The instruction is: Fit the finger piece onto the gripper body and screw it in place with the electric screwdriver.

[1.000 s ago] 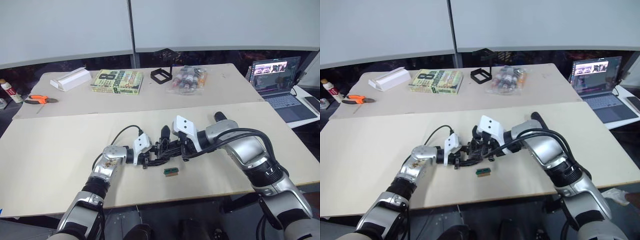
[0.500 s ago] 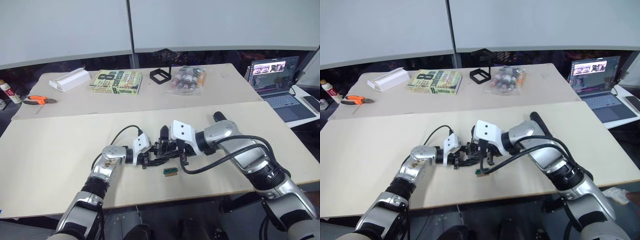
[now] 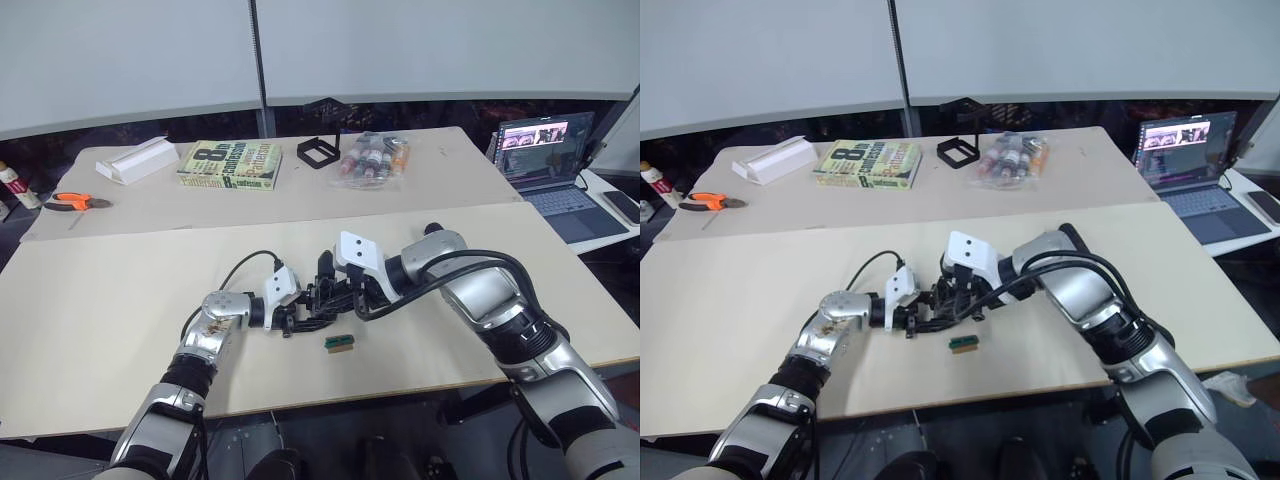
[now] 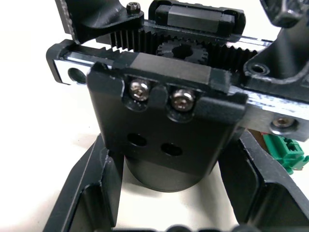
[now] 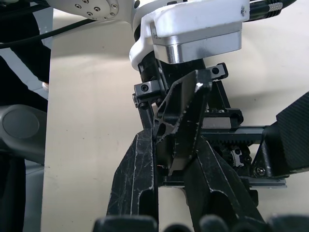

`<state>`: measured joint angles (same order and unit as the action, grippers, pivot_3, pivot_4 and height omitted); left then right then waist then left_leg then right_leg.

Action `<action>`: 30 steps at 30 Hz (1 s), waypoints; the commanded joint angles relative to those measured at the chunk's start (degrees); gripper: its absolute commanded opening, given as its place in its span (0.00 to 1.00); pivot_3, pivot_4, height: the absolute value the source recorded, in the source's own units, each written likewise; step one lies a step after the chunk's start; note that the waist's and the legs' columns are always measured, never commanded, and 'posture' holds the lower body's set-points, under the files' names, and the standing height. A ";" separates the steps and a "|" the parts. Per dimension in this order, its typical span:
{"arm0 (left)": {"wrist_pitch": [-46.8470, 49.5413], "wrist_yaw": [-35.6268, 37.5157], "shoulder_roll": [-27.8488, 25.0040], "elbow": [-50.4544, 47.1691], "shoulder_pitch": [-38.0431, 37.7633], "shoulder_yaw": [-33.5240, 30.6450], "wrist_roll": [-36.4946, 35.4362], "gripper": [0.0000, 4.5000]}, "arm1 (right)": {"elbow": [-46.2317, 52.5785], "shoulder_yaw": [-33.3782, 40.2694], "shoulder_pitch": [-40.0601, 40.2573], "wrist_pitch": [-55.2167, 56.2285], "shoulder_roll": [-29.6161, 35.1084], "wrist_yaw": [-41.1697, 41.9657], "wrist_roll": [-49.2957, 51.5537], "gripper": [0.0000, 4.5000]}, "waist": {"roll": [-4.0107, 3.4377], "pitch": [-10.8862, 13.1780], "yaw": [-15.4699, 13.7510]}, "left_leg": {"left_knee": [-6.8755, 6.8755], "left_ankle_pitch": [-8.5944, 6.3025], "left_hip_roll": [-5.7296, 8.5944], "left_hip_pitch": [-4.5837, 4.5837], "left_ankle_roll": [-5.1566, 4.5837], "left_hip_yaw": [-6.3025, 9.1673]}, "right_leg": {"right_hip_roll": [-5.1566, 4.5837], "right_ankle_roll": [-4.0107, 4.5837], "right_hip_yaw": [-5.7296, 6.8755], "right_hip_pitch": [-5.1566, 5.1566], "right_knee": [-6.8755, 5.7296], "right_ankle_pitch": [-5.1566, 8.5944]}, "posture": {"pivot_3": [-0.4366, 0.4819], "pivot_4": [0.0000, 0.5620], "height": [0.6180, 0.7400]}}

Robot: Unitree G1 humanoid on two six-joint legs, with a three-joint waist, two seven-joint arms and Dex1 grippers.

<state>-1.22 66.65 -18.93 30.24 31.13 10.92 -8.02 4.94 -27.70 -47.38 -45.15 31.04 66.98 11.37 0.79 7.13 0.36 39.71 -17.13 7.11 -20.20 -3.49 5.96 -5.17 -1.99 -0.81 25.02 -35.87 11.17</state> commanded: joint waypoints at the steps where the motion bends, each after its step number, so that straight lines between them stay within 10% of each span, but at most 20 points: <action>1: 0.13 0.13 0.63 -0.40 -0.05 0.23 -0.31 0.51 | -3.29 -3.75 1.99 -1.97 -0.50 -1.81 -2.63 0.09 | 0.00 0.00 0.00 | 0.00 0.00 0.00 0.00 0.00 0.00 | 0.00 0.00 0.00 0.00 0.00 0.00 | 0.48 0.27 1.00; 6: 0.00 0.10 0.38 -0.49 -0.50 -0.02 -0.39 0.51 | 2.36 -0.88 1.67 -3.68 0.27 -0.68 0.32 0.09 | -0.02 0.02 -0.02 | 0.00 0.00 0.01 -0.03 0.00 0.00 | -0.01 0.00 0.00 0.02 0.00 0.00 | 0.48 0.27 1.00; 17: -0.36 -0.58 0.37 -0.18 -0.49 -0.45 -0.75 0.51 | 9.47 3.40 1.45 -4.17 2.12 -0.86 4.60 1.00 | -0.09 0.20 -0.40 | 0.05 0.15 0.05 -0.51 0.24 0.00 | -0.06 0.00 0.01 0.39 0.04 0.00 | 0.48 0.27 1.00; 30: -1.77 -3.24 0.98 -0.13 -0.54 -1.34 -0.67 0.51 | 10.97 17.53 10.44 7.19 5.68 2.33 11.79 1.00 | -0.04 0.23 -1.06 | 0.12 0.29 0.06 -1.03 0.46 0.00 | -0.08 0.03 0.00 0.96 -0.04 -0.03 | 0.48 0.27 1.00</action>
<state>-2.97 65.46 -17.49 30.01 30.77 10.75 -9.10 13.21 -13.84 -37.75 -40.18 35.73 67.74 20.52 0.74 7.36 -0.70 39.83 -16.85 7.17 -21.23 -3.04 5.96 -5.26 -1.96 -0.82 25.99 -35.90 11.14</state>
